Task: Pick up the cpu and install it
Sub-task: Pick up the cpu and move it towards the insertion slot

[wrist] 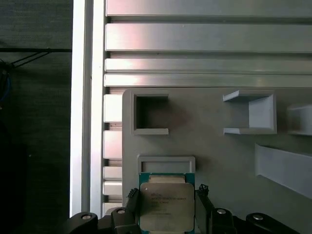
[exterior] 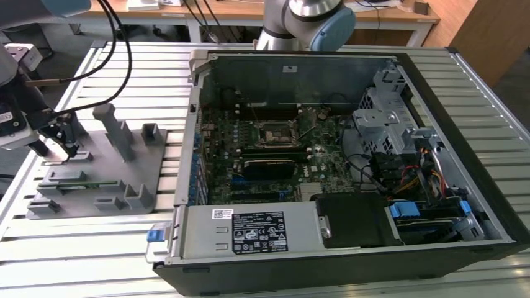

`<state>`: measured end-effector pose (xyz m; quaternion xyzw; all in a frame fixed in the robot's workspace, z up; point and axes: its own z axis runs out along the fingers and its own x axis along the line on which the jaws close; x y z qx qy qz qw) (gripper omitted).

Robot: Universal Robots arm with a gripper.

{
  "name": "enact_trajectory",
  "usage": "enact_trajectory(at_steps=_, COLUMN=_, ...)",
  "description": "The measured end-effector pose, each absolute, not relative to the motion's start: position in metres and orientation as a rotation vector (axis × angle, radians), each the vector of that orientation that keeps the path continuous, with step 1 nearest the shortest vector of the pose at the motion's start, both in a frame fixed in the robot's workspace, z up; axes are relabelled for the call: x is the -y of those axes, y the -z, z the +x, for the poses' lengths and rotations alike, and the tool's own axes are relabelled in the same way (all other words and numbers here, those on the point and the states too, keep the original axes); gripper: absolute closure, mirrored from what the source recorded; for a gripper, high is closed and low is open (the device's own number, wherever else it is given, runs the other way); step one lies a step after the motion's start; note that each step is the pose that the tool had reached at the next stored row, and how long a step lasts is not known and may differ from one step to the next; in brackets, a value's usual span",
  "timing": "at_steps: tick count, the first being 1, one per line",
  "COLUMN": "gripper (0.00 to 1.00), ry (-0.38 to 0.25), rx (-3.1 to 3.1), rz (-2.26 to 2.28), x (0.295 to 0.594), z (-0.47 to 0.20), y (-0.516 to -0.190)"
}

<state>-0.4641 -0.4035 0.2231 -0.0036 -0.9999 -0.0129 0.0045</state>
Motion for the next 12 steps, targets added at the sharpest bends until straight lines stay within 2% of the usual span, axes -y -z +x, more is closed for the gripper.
enact_trajectory(at_steps=12, gripper=0.46, ry=0.040, rx=3.132, rz=-0.011, x=0.4035, z=-0.4641, y=-0.2277)
